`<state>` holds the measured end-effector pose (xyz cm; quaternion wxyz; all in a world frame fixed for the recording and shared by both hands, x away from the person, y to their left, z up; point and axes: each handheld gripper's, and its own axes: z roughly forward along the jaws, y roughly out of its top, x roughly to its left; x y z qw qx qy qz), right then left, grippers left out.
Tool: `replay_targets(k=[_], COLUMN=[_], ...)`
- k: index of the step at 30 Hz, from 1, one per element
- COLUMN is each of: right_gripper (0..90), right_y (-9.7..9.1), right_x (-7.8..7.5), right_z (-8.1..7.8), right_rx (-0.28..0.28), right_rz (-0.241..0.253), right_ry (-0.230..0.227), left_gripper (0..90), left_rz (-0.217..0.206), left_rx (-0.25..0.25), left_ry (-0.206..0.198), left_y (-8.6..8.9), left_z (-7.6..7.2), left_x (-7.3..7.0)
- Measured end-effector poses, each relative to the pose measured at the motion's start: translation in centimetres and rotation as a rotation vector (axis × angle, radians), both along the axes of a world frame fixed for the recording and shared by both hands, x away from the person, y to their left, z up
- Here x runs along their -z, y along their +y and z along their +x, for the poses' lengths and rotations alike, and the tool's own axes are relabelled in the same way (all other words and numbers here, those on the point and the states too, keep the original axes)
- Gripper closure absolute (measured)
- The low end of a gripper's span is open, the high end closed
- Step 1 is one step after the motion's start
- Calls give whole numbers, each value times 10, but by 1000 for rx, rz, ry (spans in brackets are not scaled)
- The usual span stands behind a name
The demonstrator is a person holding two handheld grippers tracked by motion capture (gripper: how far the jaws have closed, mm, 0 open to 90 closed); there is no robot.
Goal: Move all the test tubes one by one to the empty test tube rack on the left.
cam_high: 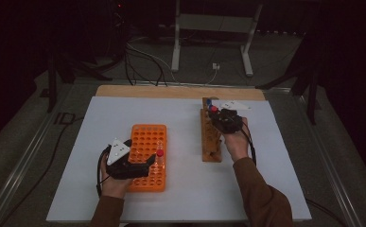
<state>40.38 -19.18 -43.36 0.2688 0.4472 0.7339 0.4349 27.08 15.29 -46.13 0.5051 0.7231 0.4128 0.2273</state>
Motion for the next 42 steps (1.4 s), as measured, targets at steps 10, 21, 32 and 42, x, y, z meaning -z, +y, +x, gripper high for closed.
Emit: replay_targets(k=[10, 21, 32, 42], right_gripper=[749, 749, 748, 749], right_y=[-8, -11, -10, -2], right_x=[-17, -27, -32, -33], right_z=[-7, -18, -34, -51], right_rx=[1, -37, -105, -170], right_rz=[21, 47, 49, 48], right_ry=[-43, -59, -66, -76], left_gripper=[6, 6, 9, 12], left_rz=[0, -6, -13, -12], left_rx=[-2, -3, 1, 46], left_ry=[1, -6, -42, -74], left_y=[0, -1, -8, -30], left_z=[0, -1, -2, 1], left_x=[0, -1, -11, -22])
